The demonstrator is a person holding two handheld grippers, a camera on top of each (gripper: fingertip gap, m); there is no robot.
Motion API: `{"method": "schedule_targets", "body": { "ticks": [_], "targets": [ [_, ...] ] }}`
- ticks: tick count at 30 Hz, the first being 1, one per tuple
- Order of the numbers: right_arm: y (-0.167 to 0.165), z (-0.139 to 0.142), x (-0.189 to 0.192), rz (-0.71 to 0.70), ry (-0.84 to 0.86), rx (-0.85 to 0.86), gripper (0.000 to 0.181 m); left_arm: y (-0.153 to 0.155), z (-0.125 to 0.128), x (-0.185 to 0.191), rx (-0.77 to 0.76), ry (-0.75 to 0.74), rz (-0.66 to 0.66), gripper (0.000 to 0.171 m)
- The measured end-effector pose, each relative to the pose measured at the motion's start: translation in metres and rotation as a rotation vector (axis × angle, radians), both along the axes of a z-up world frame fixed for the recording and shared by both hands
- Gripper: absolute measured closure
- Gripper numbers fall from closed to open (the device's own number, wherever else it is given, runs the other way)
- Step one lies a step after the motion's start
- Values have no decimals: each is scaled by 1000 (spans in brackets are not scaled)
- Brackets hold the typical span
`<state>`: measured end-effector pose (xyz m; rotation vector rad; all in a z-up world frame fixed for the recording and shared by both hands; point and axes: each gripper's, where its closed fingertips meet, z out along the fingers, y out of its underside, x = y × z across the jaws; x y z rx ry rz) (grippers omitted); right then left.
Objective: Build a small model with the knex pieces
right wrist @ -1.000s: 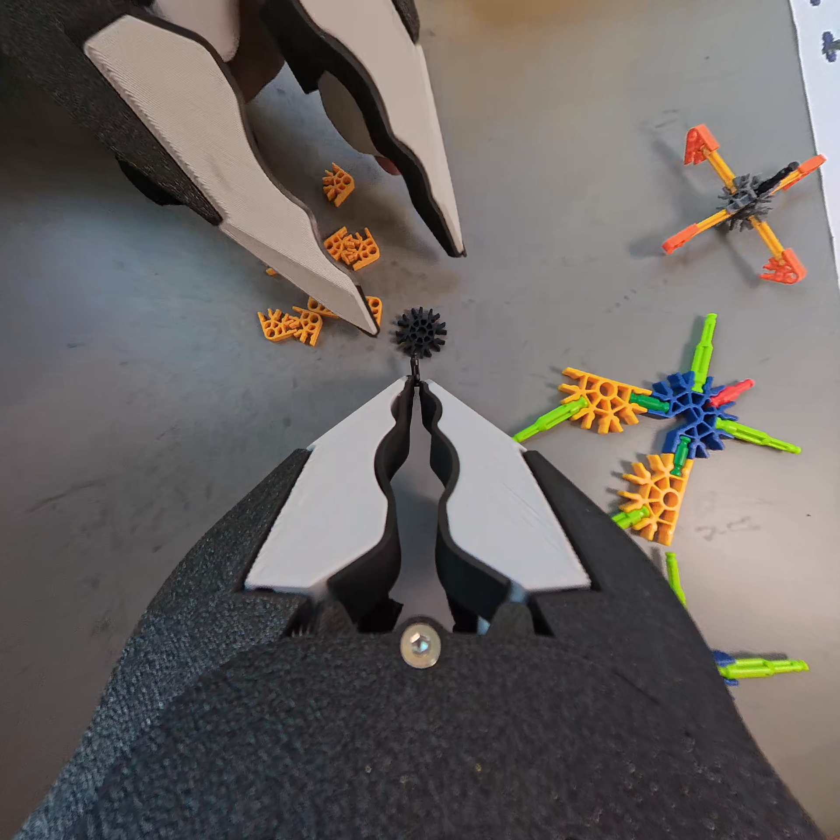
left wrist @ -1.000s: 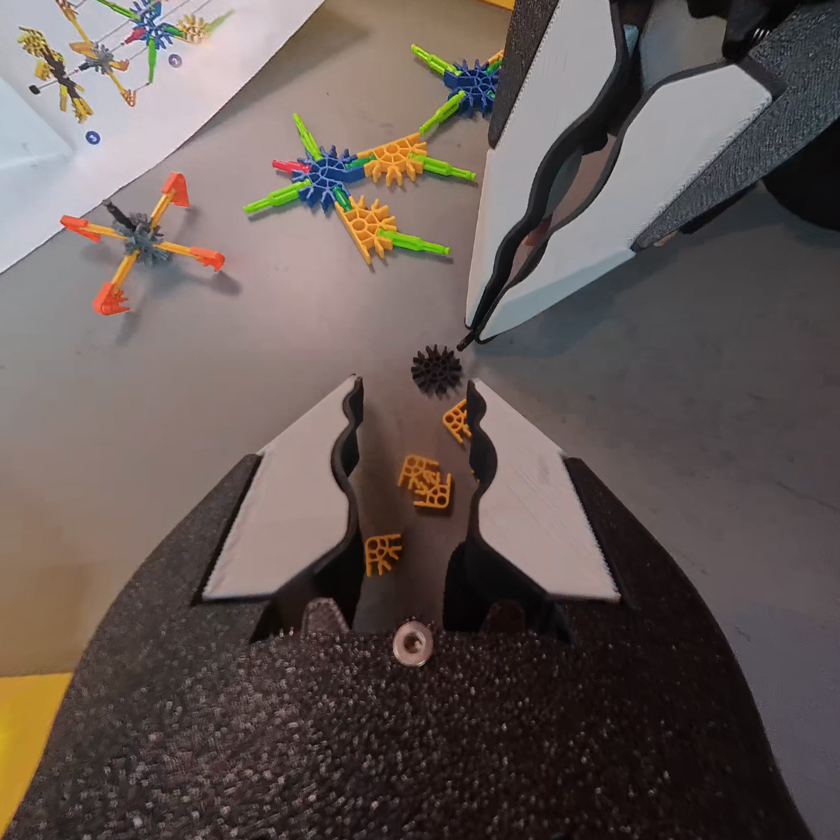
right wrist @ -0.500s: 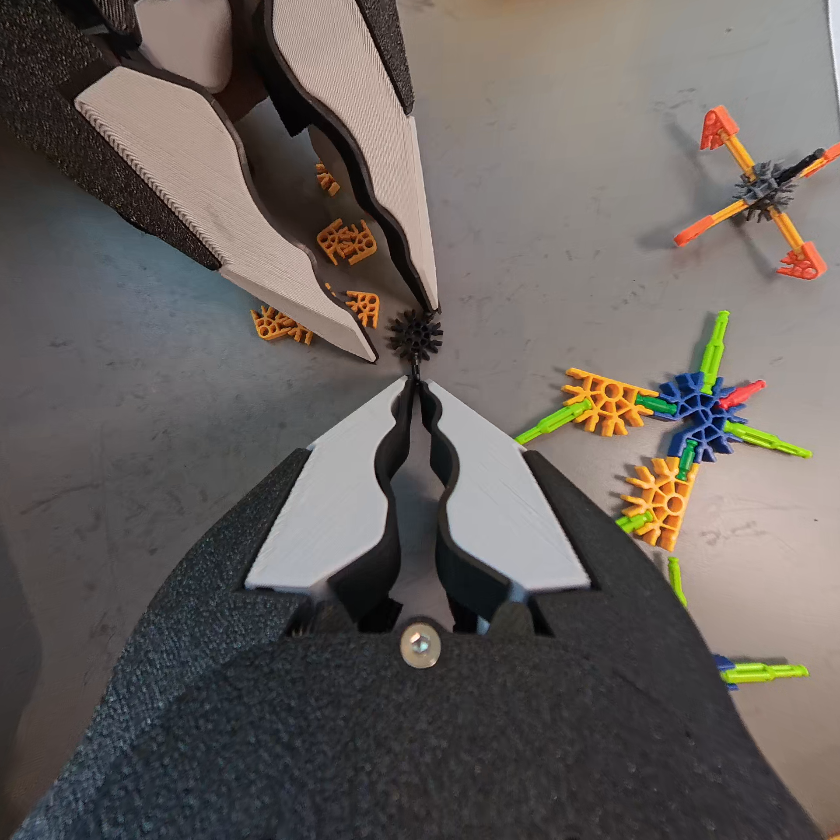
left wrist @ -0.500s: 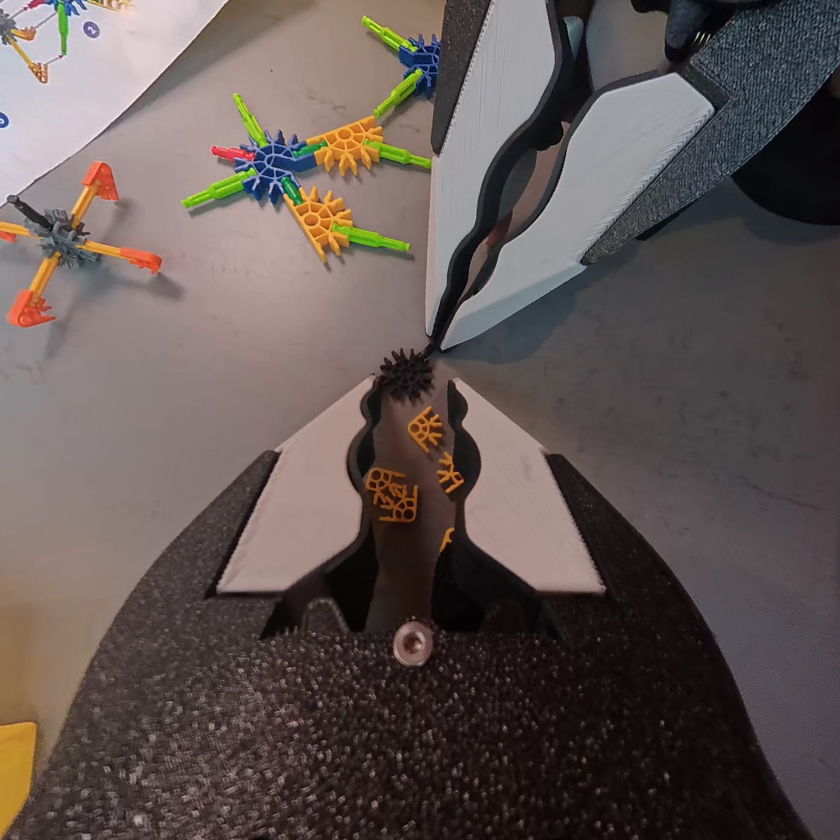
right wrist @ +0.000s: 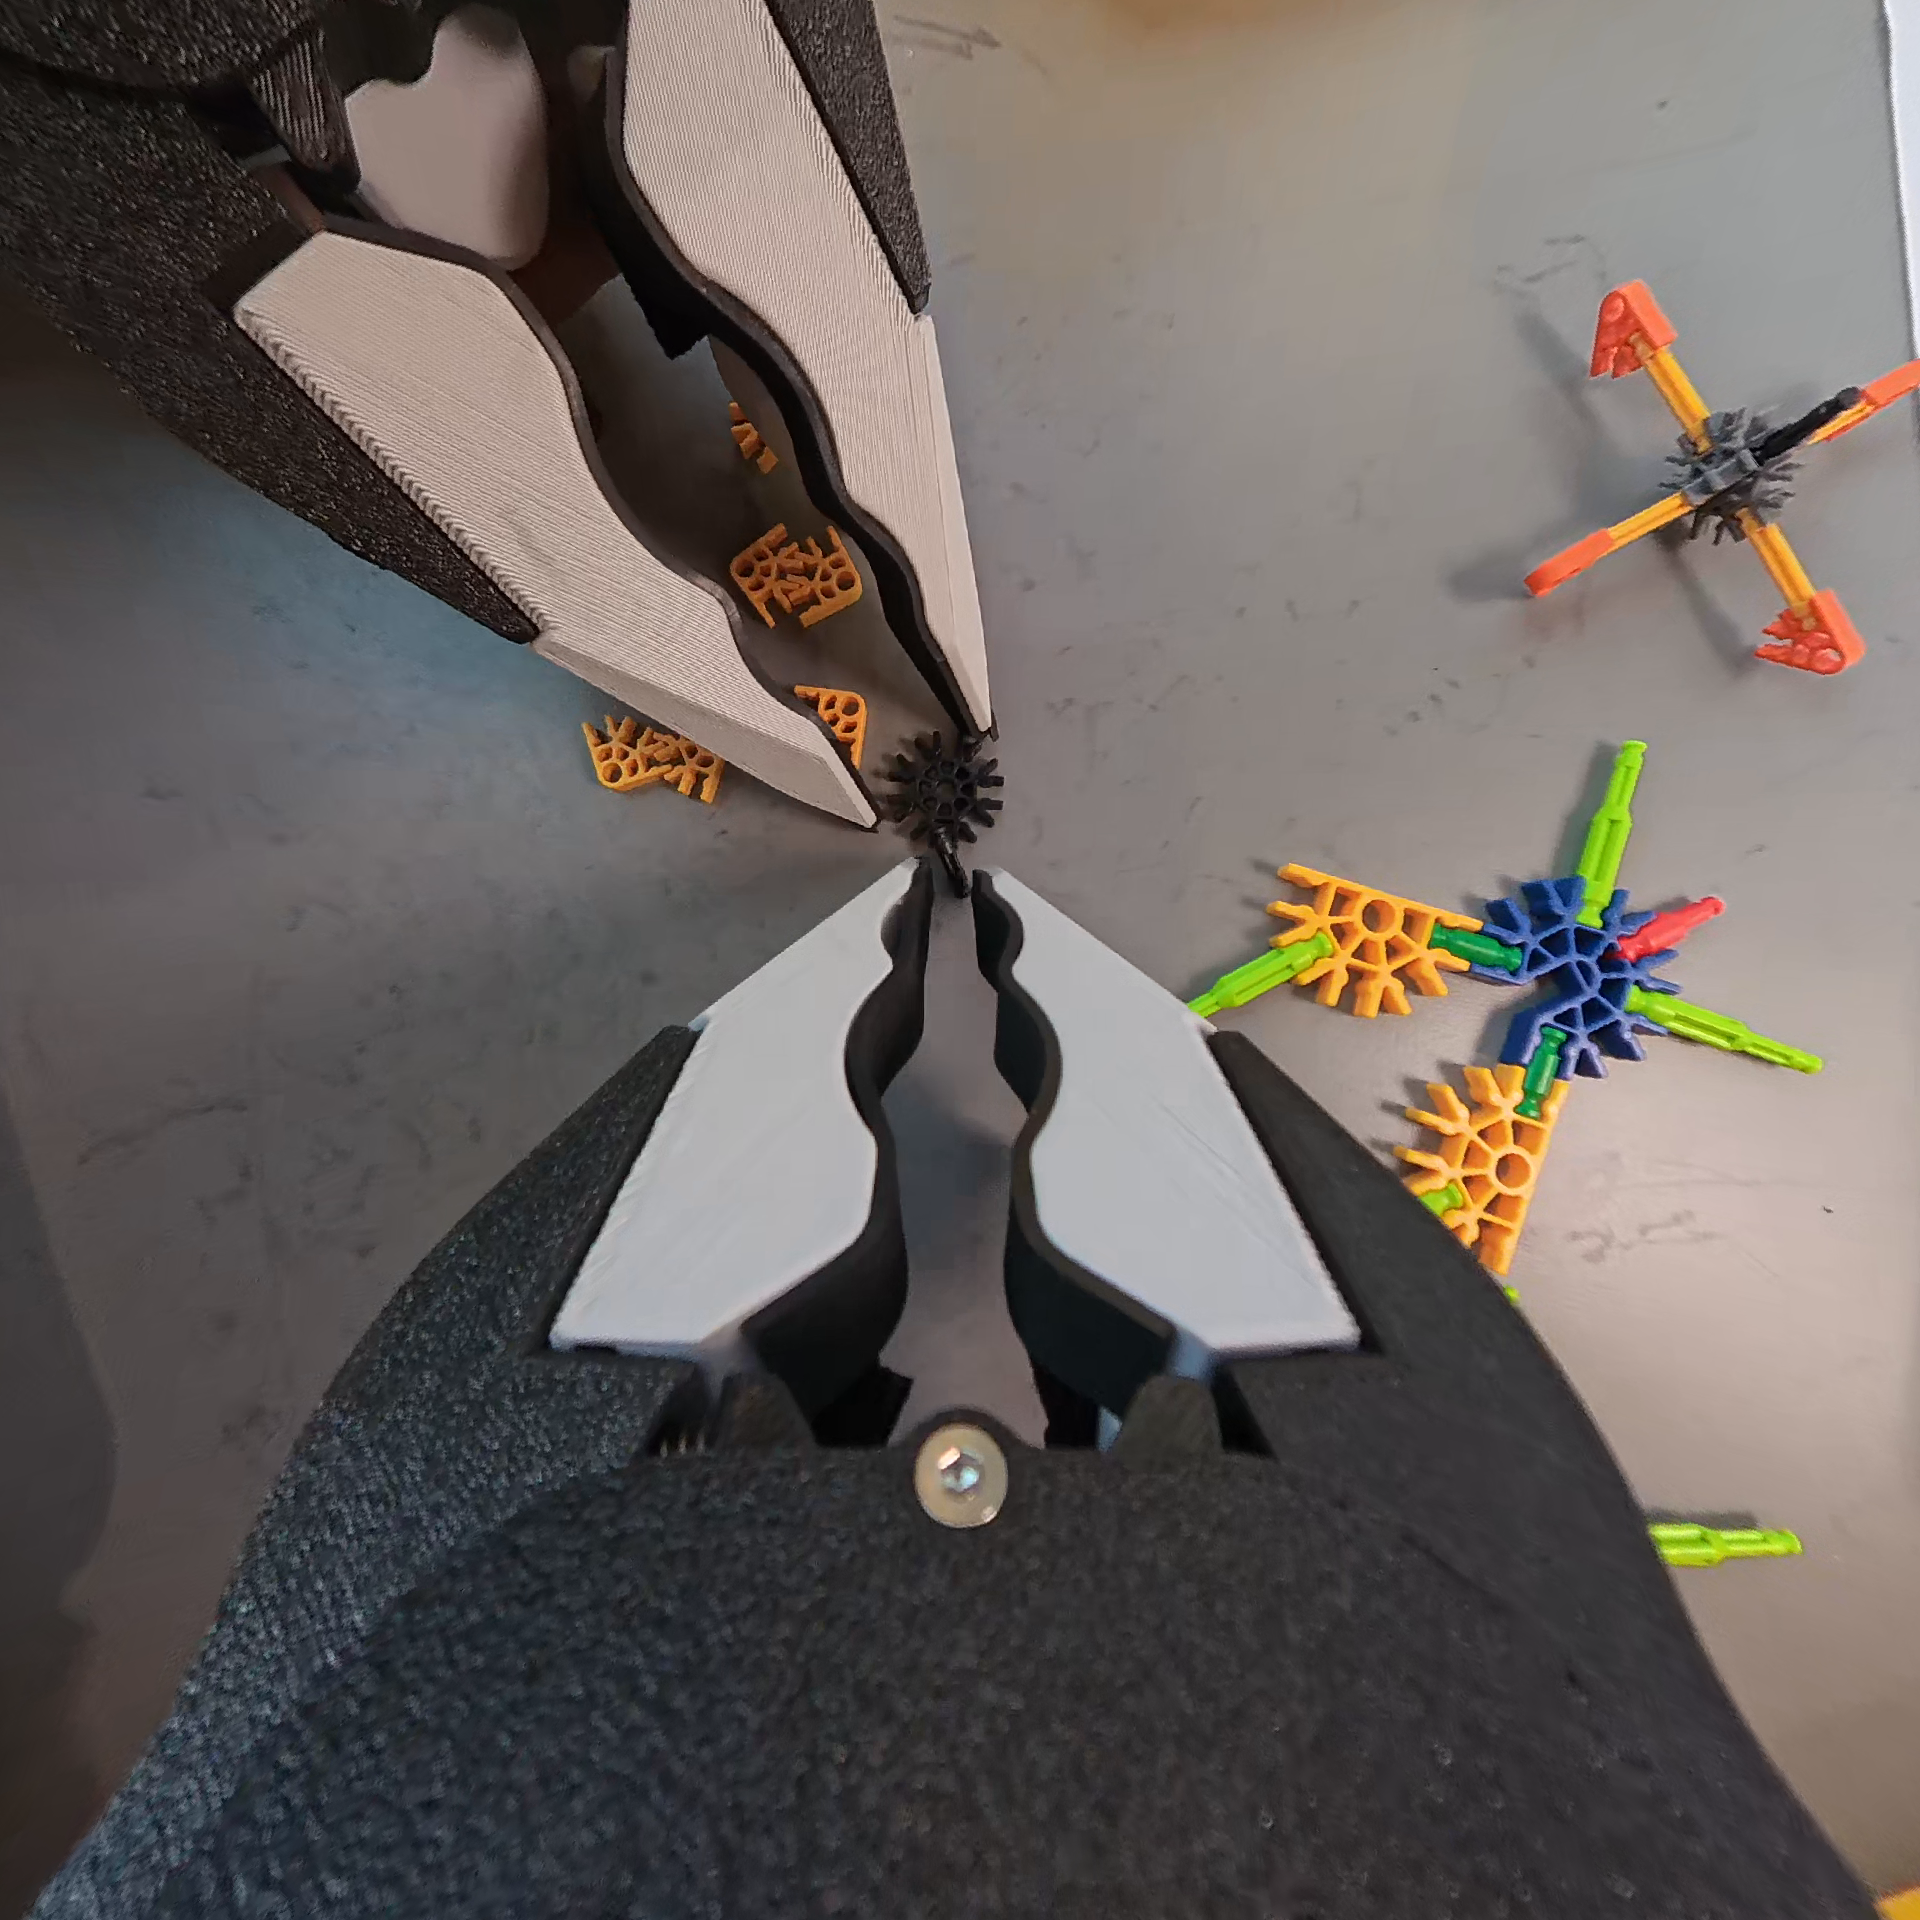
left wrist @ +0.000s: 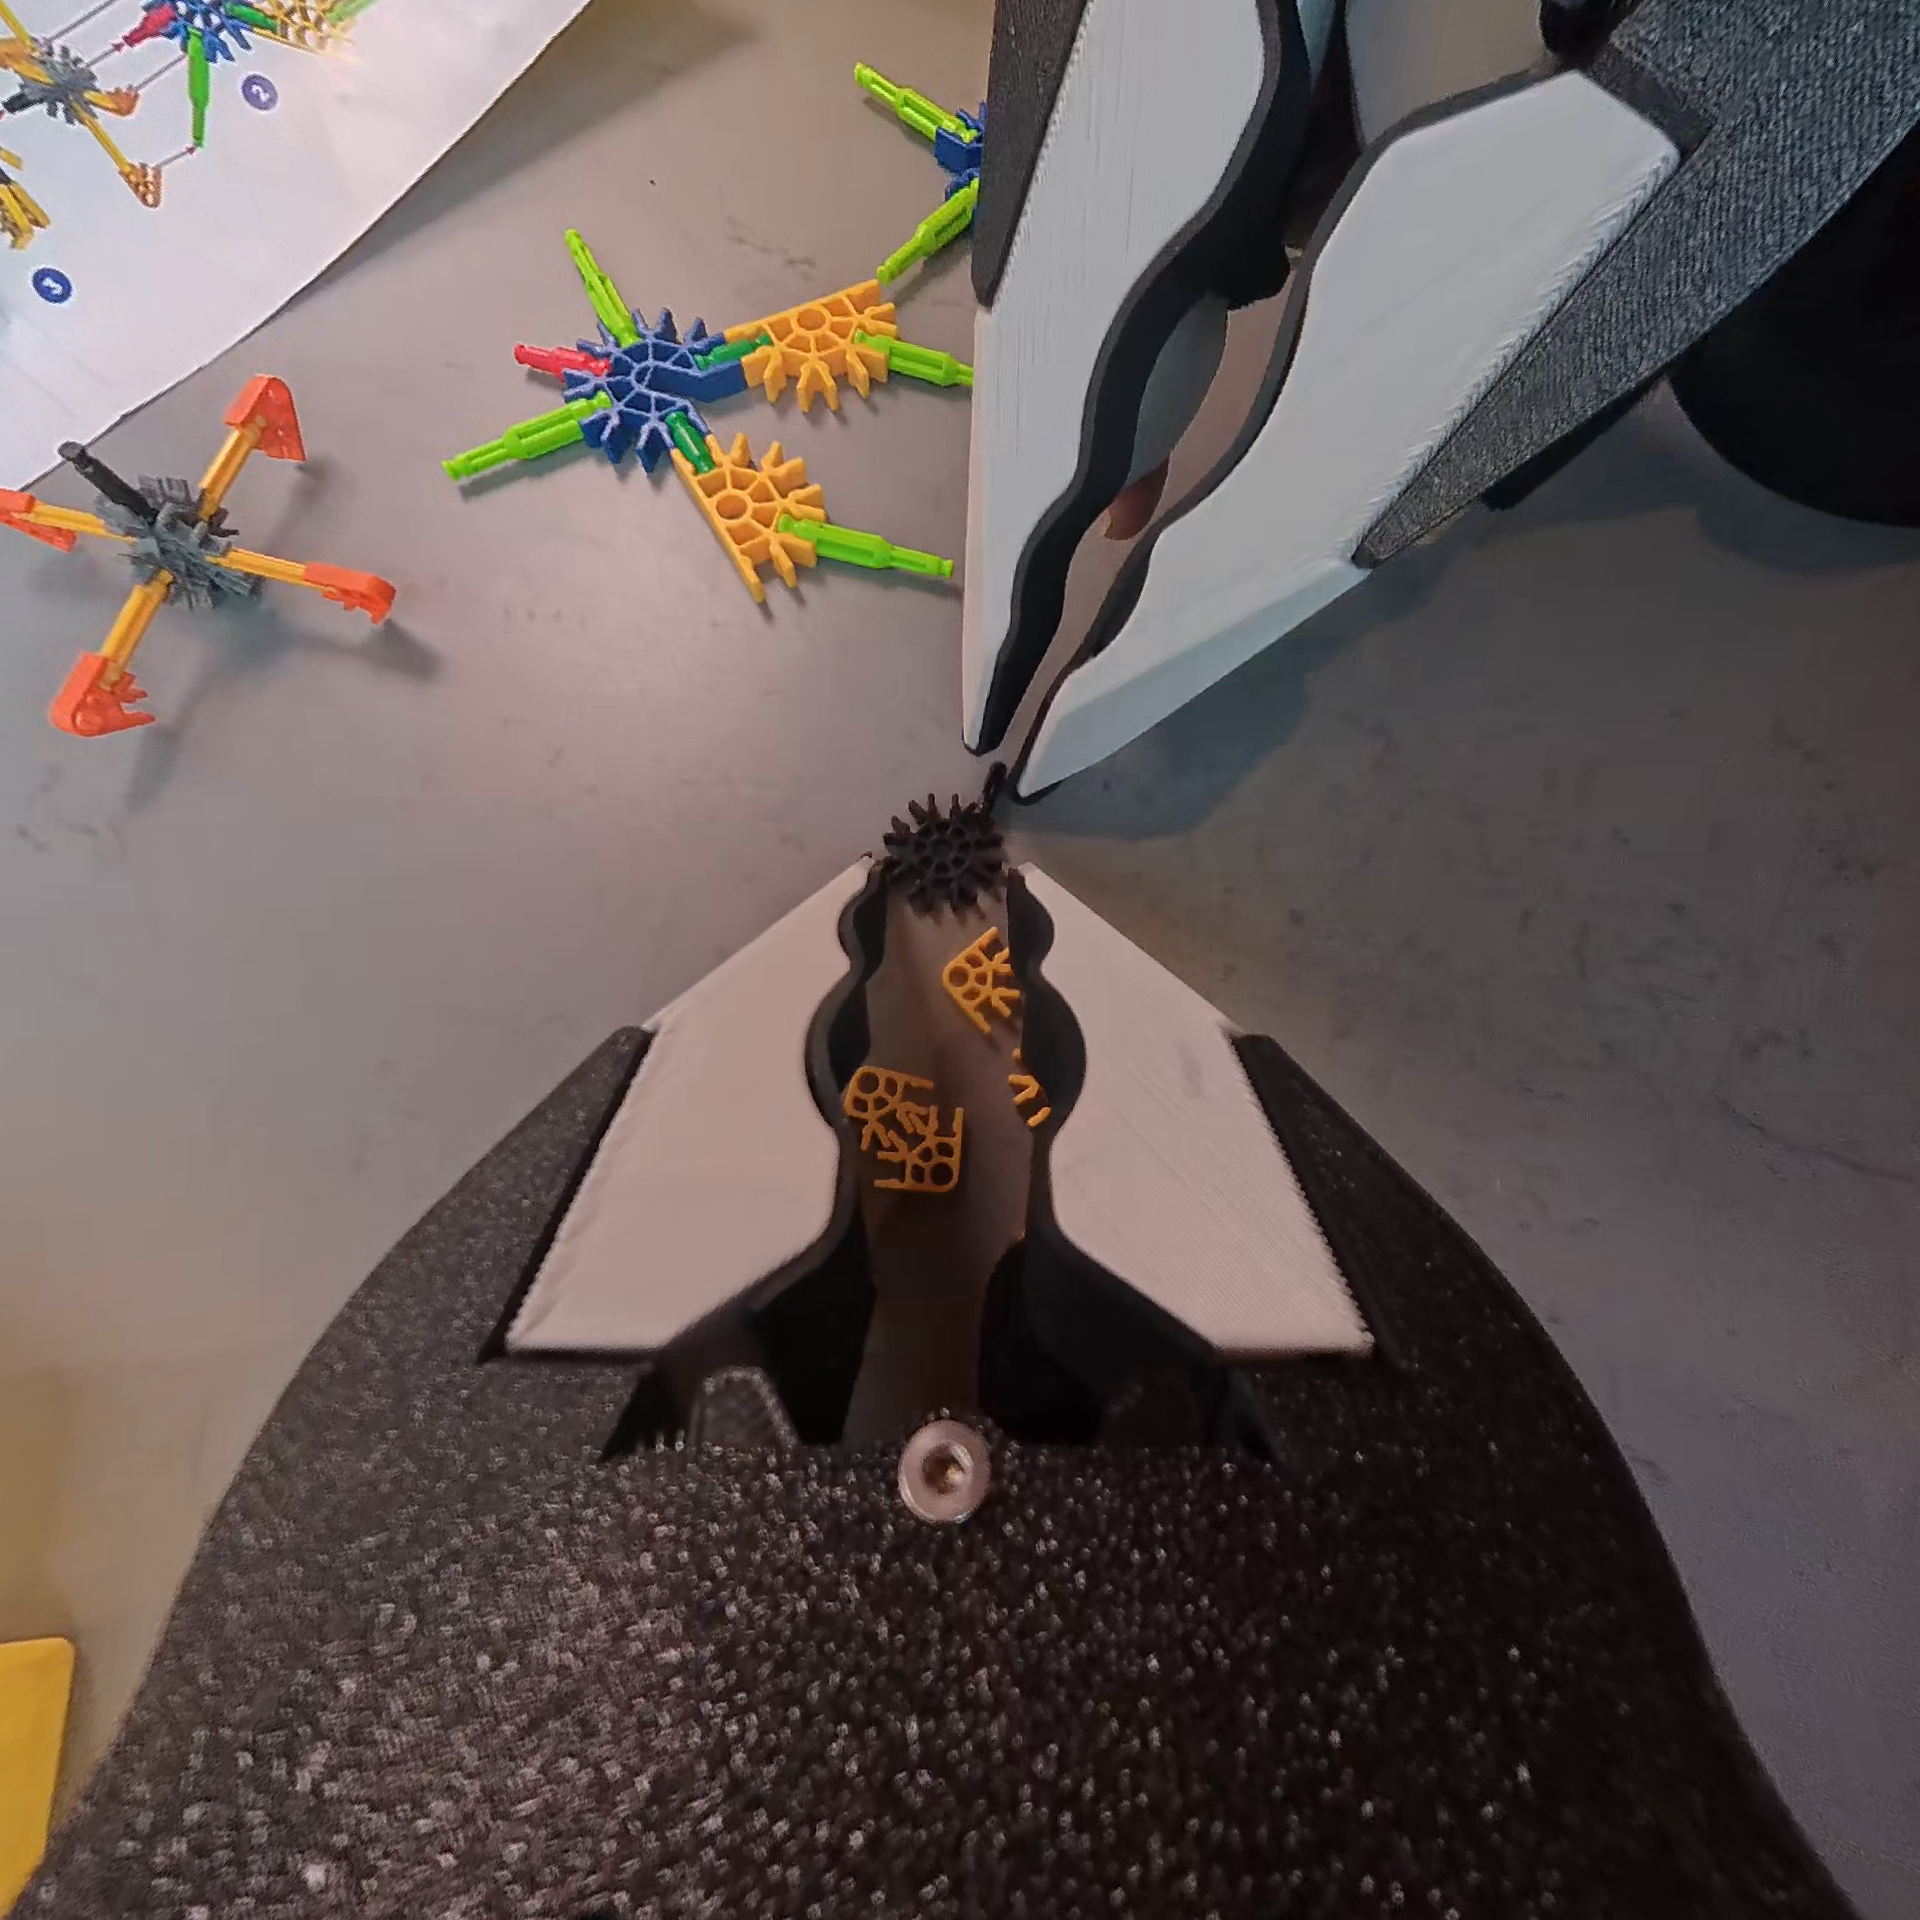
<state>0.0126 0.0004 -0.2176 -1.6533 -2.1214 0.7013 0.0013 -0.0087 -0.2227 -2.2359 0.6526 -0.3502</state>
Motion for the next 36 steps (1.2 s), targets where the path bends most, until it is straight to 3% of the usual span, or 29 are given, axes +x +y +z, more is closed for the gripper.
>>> {"method": "schedule_targets", "body": {
  "ticks": [18,31,36],
  "targets": [
    [-4,-2,-6,4,-13,-38,181,-2,0,0,4,7,9,150],
    [-7,-5,-6,136,-342,-14,181,-4,0,-2,18,14,43,153],
    [-9,-5,-9,128,-421,-46,181,-5,0,-4,21,16,57,153]
  ]
}}
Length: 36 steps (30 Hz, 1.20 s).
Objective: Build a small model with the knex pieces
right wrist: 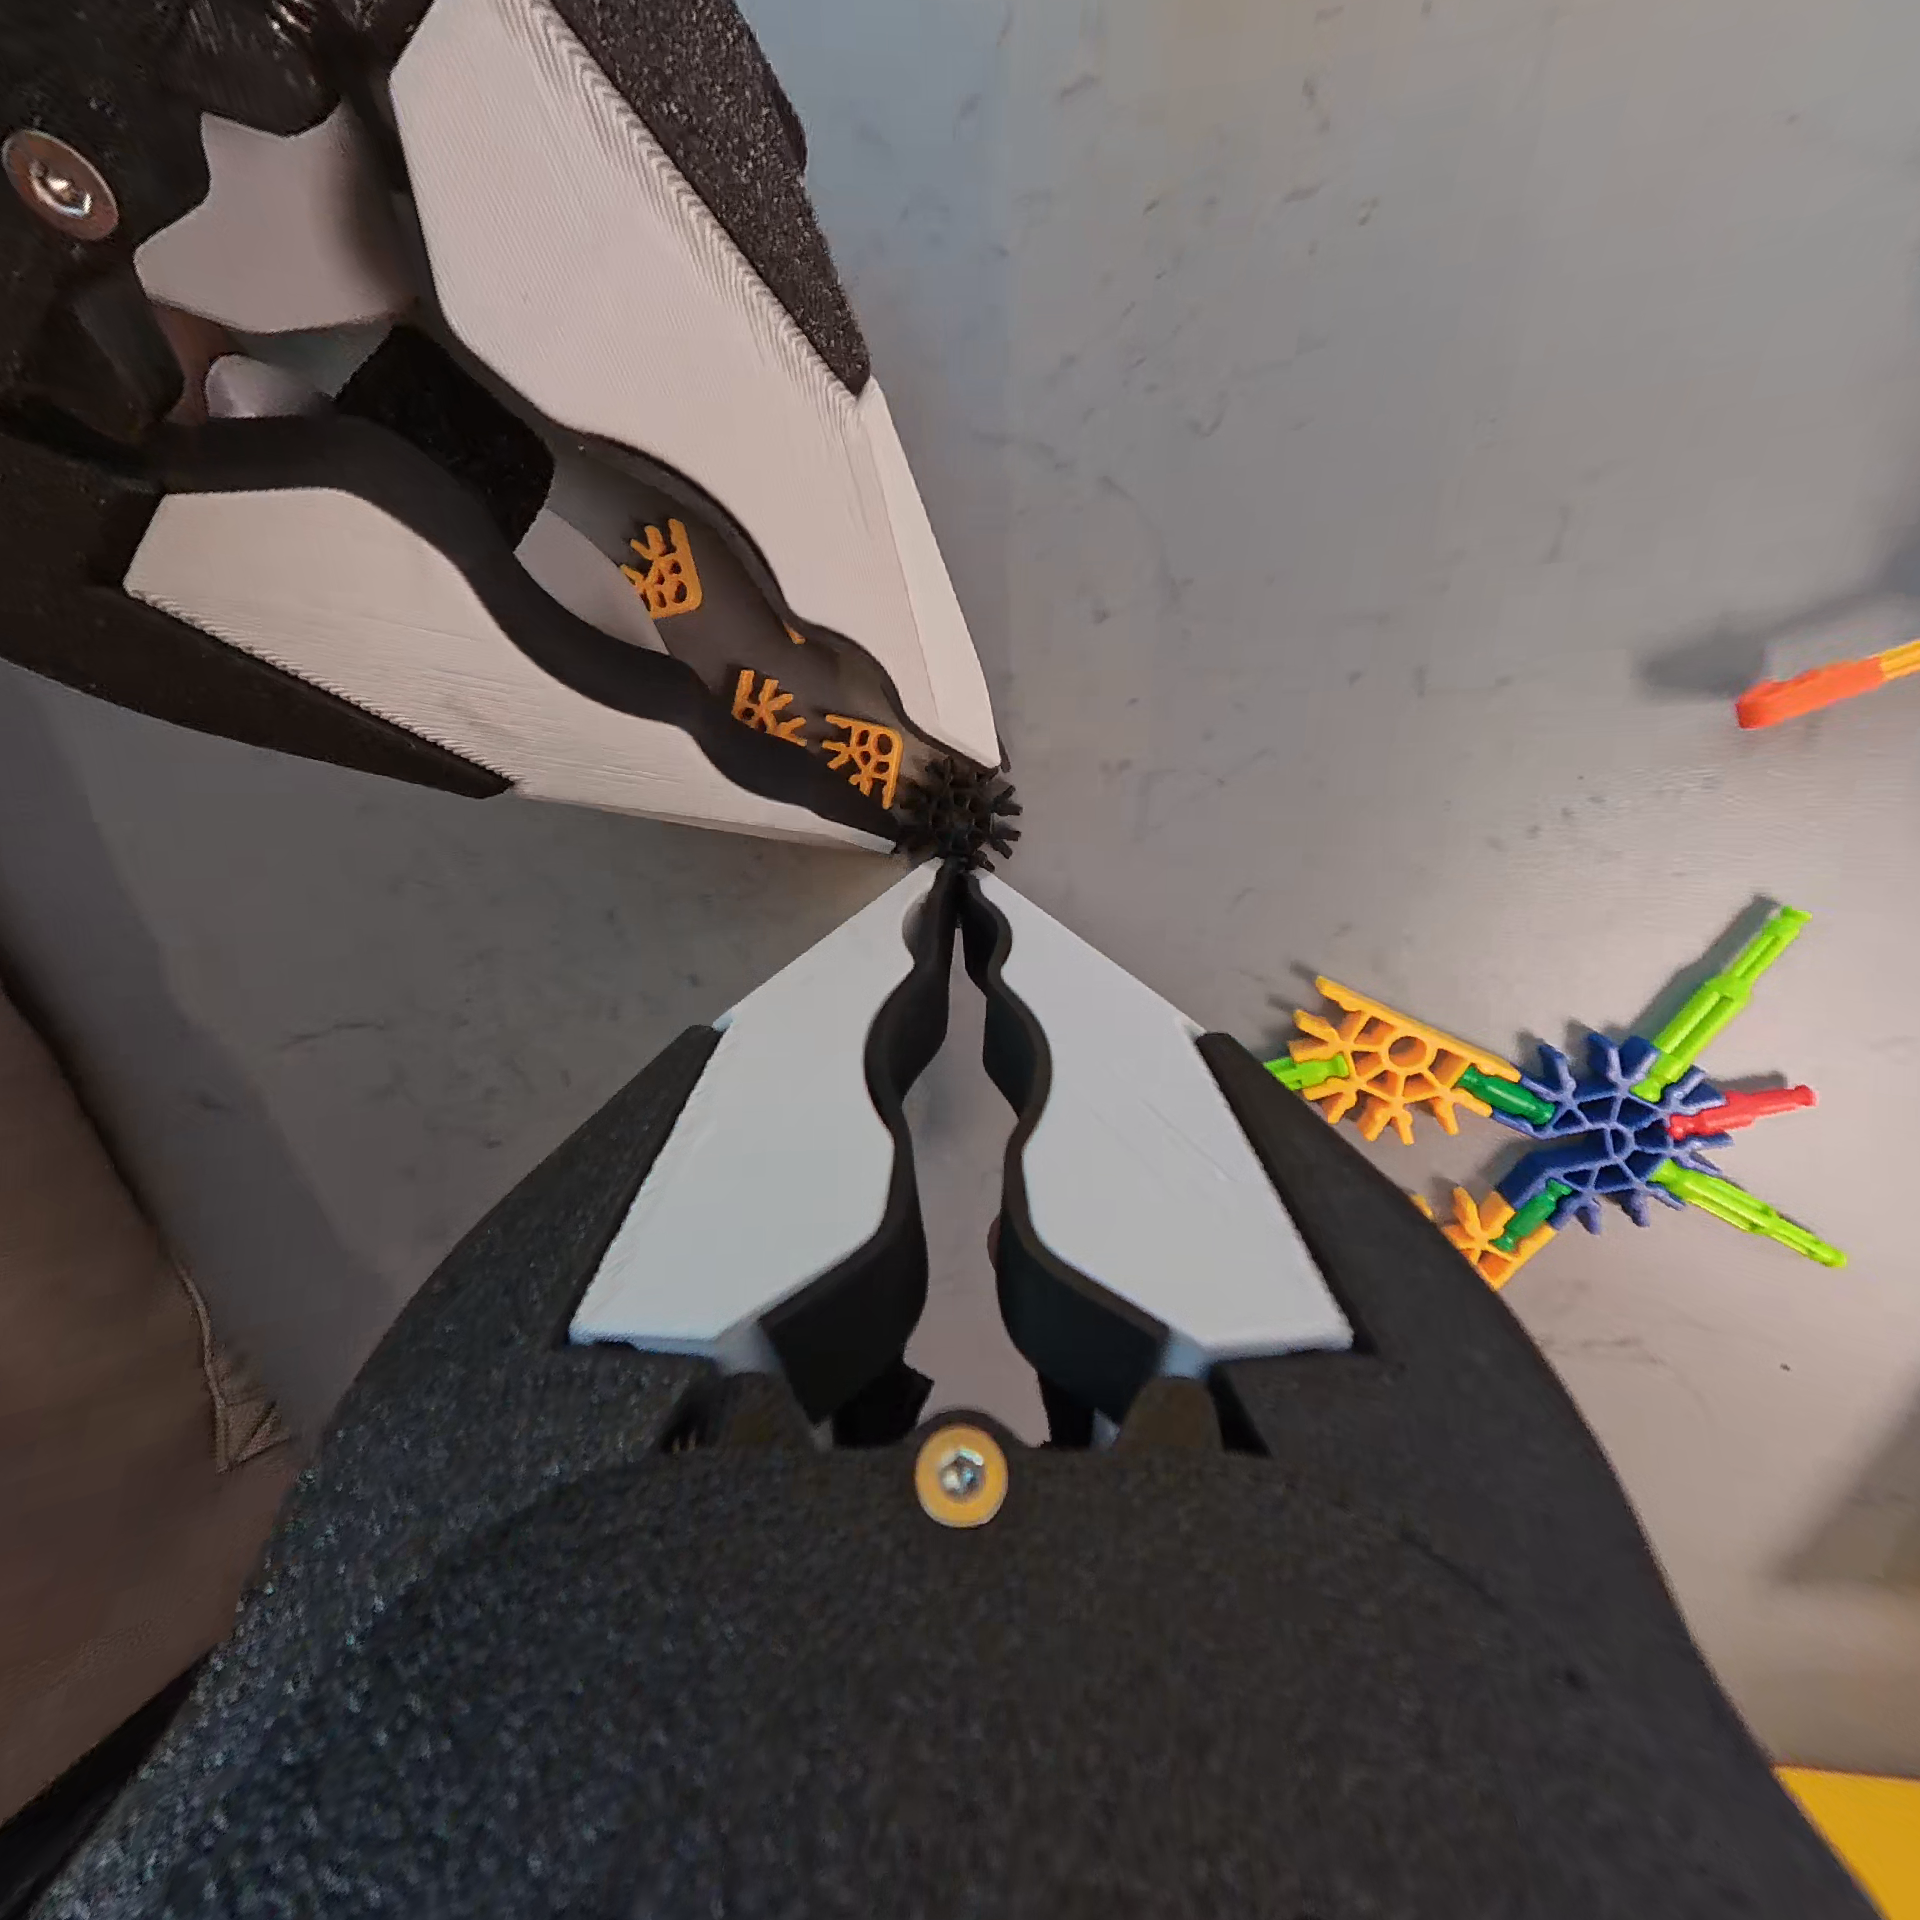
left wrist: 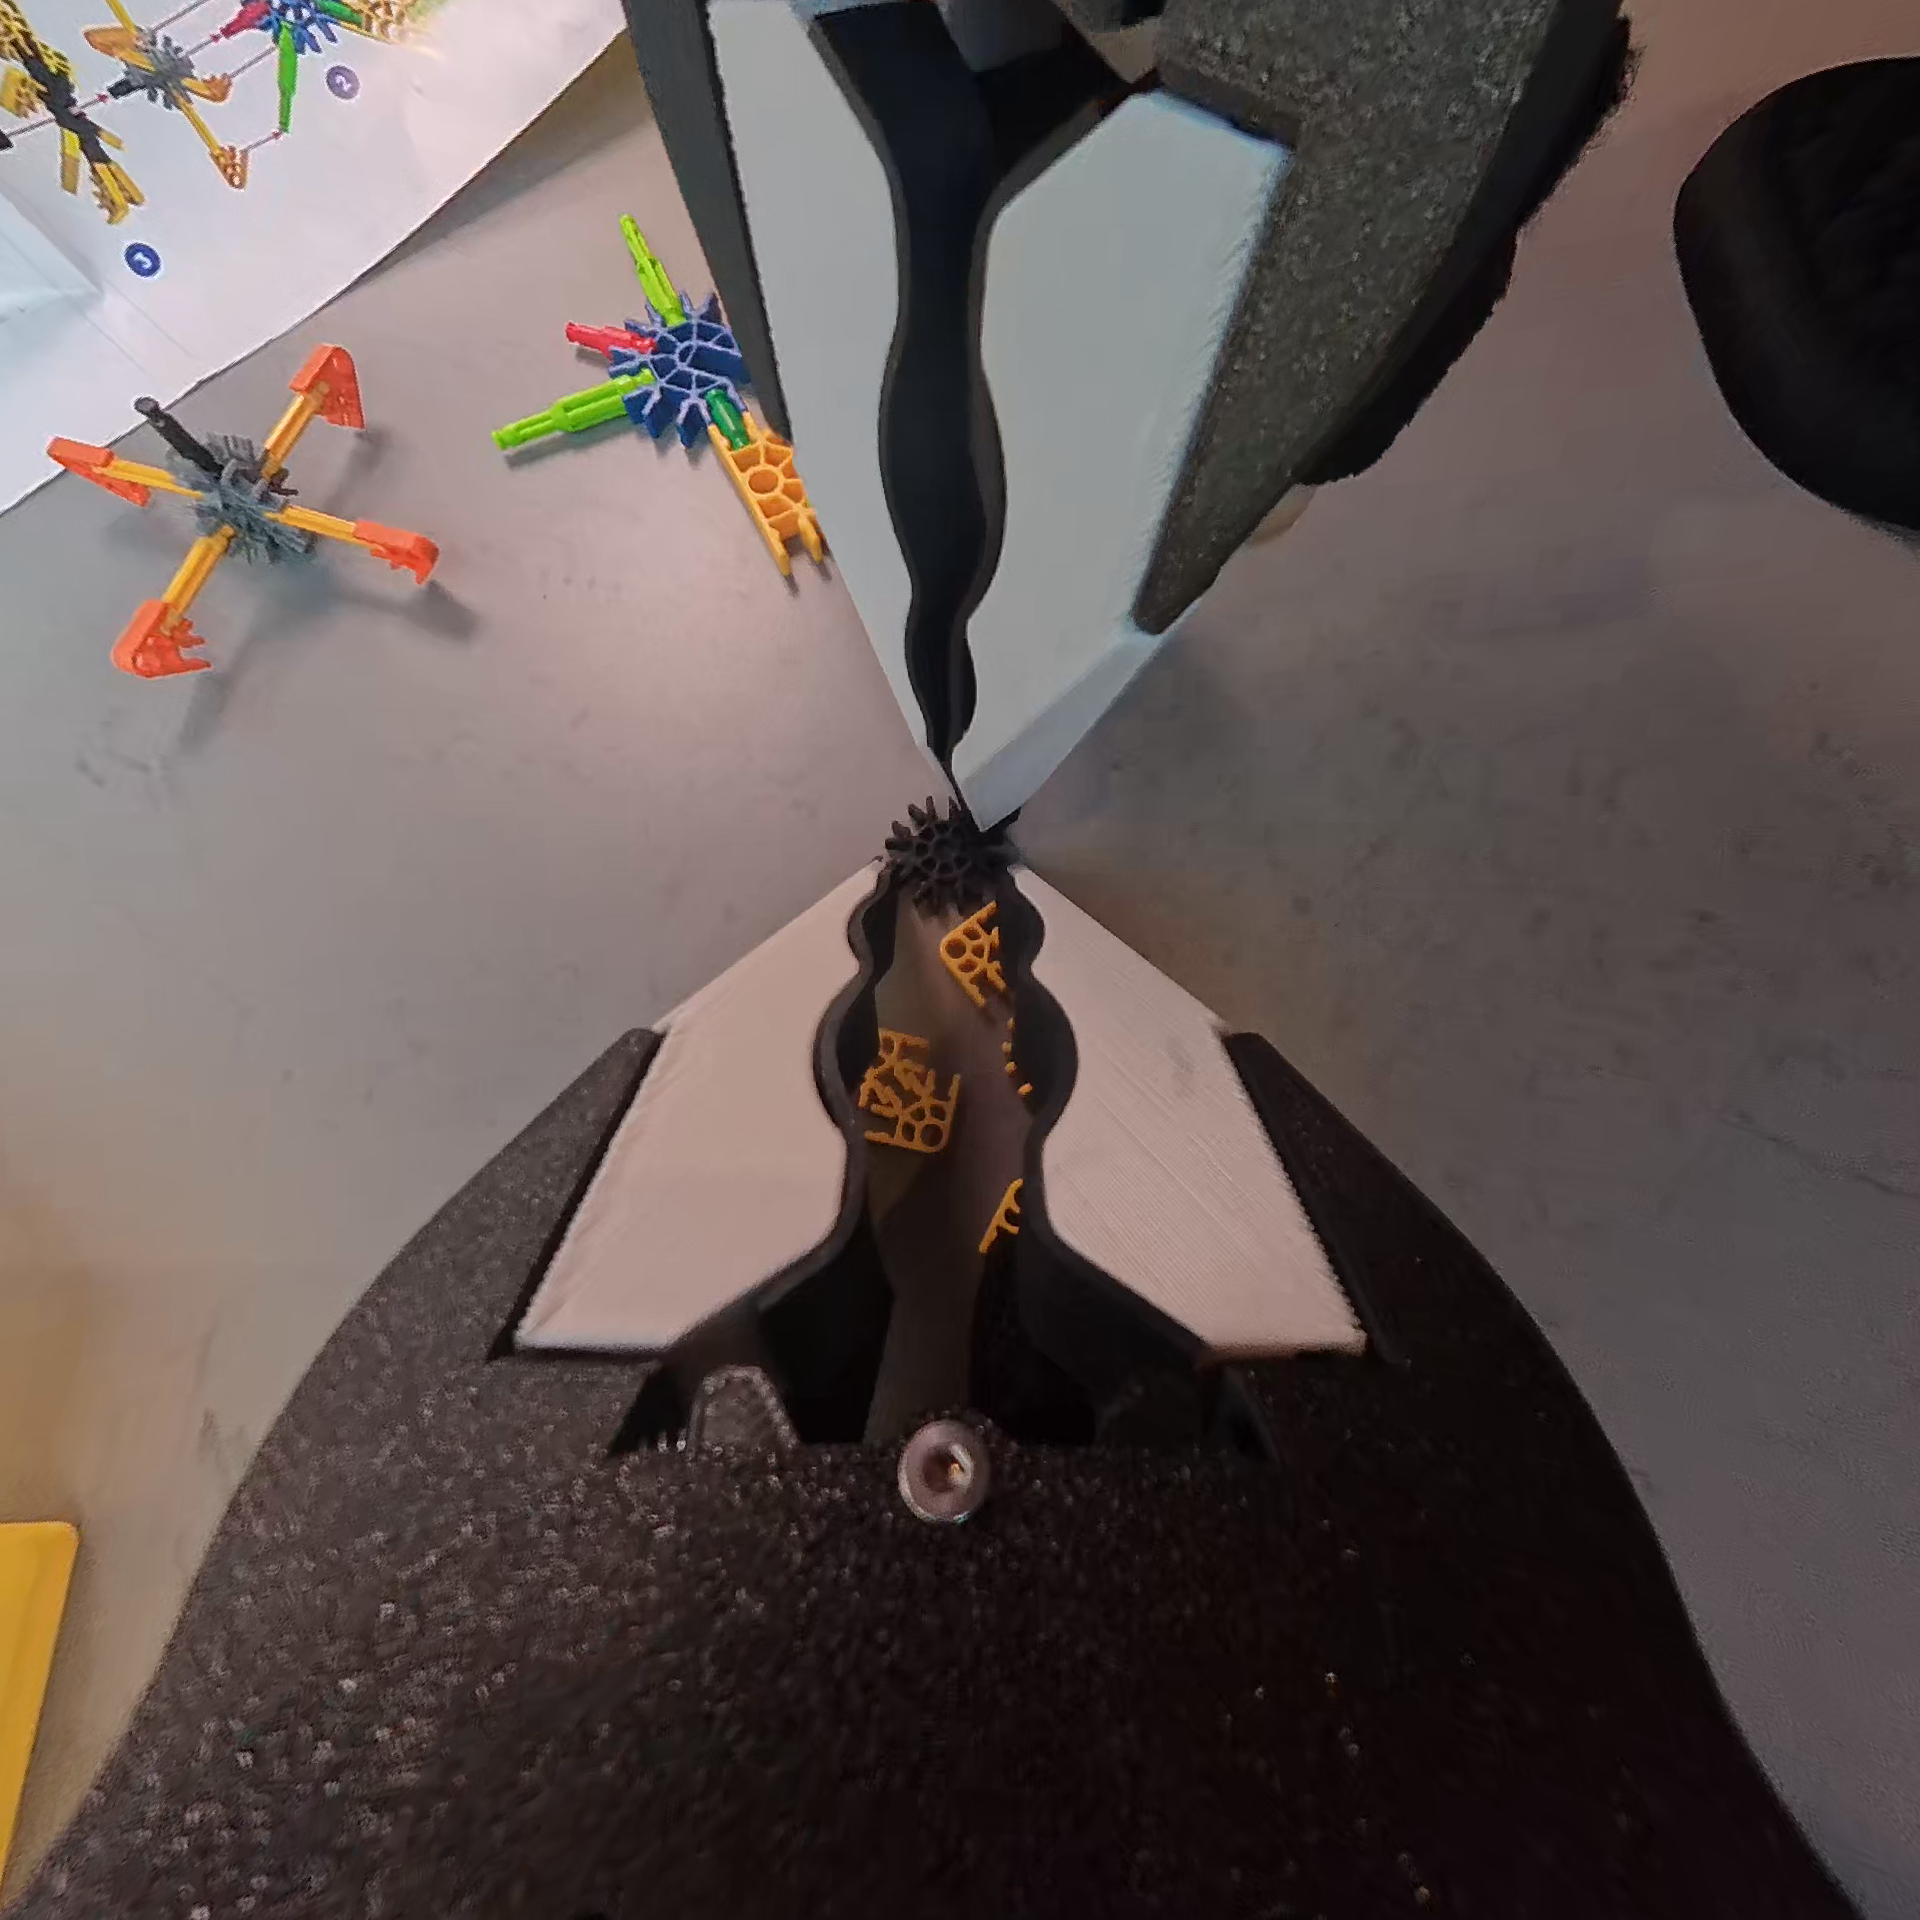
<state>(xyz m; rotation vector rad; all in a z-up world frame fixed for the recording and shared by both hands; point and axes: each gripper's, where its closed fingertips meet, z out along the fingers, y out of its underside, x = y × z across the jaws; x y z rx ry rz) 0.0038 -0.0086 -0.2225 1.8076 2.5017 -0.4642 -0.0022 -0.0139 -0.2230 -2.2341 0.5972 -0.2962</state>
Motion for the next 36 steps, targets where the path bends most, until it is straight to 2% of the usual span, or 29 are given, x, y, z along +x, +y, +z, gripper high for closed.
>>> {"method": "schedule_targets", "body": {
  "ticks": [3,8,14,20,28,36],
  "targets": [
    [0,0,0,-19,-15,12,181,0,0,-1,-1,-4,8,153],
    [0,2,-2,-94,121,-11,181,-1,-1,-1,10,24,32,152],
    [10,16,-2,-162,204,-43,180,-1,0,-1,7,13,30,153],
    [3,13,-3,-132,198,-67,181,-1,0,-1,6,13,30,153],
    [0,2,-2,-103,114,-33,181,-1,0,-2,5,14,33,153],
    [0,0,-2,-100,-57,-66,181,-1,0,-2,13,27,34,153]
  ]
}}
